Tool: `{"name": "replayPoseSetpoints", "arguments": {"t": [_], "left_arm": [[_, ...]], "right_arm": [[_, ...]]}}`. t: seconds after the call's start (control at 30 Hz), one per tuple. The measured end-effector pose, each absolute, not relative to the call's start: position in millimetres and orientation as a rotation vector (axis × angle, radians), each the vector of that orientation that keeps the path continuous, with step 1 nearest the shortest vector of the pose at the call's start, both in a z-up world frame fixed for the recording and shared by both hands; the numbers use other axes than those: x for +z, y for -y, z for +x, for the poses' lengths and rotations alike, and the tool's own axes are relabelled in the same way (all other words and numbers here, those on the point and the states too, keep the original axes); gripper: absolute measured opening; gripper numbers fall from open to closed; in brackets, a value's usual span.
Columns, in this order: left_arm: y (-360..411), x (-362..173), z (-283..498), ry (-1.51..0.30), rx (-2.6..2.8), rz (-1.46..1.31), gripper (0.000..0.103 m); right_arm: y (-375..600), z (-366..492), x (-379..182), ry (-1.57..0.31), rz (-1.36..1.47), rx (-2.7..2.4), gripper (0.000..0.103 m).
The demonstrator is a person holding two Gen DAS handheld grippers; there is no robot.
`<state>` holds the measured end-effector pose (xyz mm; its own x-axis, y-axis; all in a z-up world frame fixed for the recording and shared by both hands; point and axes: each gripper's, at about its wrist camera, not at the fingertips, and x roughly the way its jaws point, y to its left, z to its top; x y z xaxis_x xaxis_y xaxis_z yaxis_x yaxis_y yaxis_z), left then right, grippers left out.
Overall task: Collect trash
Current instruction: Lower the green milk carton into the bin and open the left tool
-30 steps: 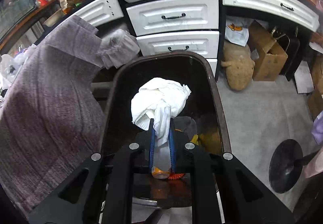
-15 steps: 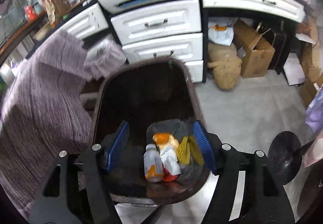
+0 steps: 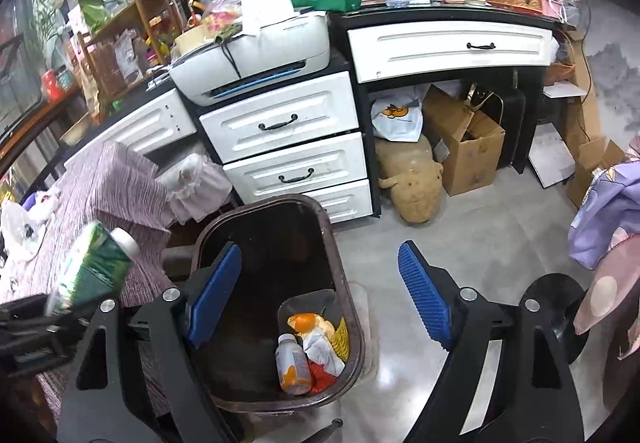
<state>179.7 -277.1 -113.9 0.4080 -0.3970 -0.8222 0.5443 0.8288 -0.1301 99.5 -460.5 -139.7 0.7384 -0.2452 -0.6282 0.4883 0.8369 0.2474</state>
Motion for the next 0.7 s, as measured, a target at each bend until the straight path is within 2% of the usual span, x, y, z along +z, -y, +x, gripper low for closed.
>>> {"name": "replayPoseSetpoints", "arguments": {"t": [0.7], "left_arm": [[313.7, -149.3, 195.4, -1.060, -0.596, 0.260, 0.050]], "right_arm": [[478.2, 91.3, -148.8, -0.634, 0.456, -0.469, 0.083]]}}
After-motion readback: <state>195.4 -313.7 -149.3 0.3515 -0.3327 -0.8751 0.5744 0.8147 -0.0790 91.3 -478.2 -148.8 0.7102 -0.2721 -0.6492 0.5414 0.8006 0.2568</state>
